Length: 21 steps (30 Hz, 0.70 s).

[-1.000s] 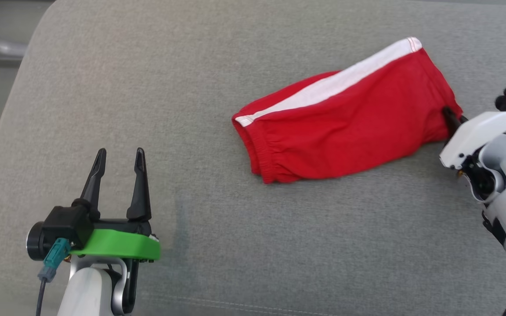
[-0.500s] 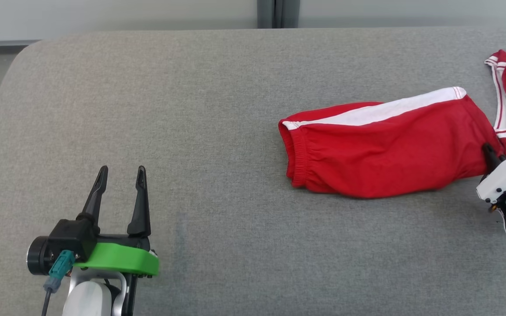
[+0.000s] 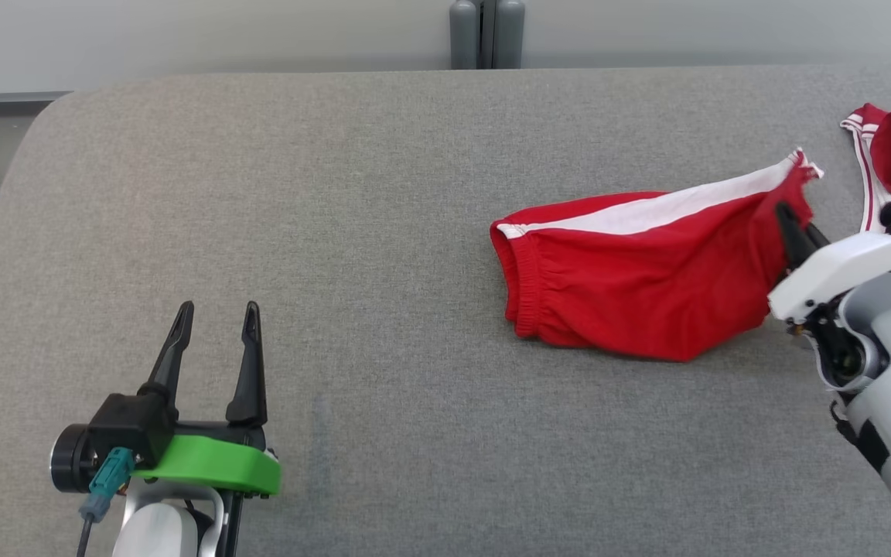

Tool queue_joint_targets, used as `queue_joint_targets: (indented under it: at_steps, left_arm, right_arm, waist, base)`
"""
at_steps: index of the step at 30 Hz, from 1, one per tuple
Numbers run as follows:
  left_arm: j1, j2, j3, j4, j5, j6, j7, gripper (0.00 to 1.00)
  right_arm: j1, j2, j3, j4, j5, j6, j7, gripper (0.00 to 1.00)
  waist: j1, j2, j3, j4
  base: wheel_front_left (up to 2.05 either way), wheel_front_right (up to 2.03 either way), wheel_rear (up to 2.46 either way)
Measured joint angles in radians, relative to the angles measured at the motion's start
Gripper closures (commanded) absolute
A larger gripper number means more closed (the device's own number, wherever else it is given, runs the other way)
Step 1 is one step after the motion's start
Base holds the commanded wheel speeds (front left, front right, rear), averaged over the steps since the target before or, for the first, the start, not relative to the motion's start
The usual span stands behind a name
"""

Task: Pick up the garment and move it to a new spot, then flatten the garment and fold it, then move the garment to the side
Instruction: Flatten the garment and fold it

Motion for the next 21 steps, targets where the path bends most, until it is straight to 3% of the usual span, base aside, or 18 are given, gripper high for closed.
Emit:
queue_joint_targets:
  at_steps: [13, 21]
  left_arm:
    - [0.022, 0.000, 0.003, -0.010, -0.010, 0.008, 0.000, 0.00]
    - [0.020, 0.000, -0.023, -0.012, -0.040, 0.018, 0.000, 0.00]
  right_arm:
    - [0.045, 0.079, 0.135, -0.239, -0.040, 0.000, 0.016, 1.00]
    - [0.117, 0.141, 0.193, -0.277, -0.096, 0.000, 0.013, 1.00]
  waist:
    - [0.0000, 0.0000, -0.018, 0.023]
    - [0.0000, 0.0000, 0.006, 0.053]
  base:
    - [0.00, 0.00, 0.00]
    - [0.00, 0.00, 0.00]
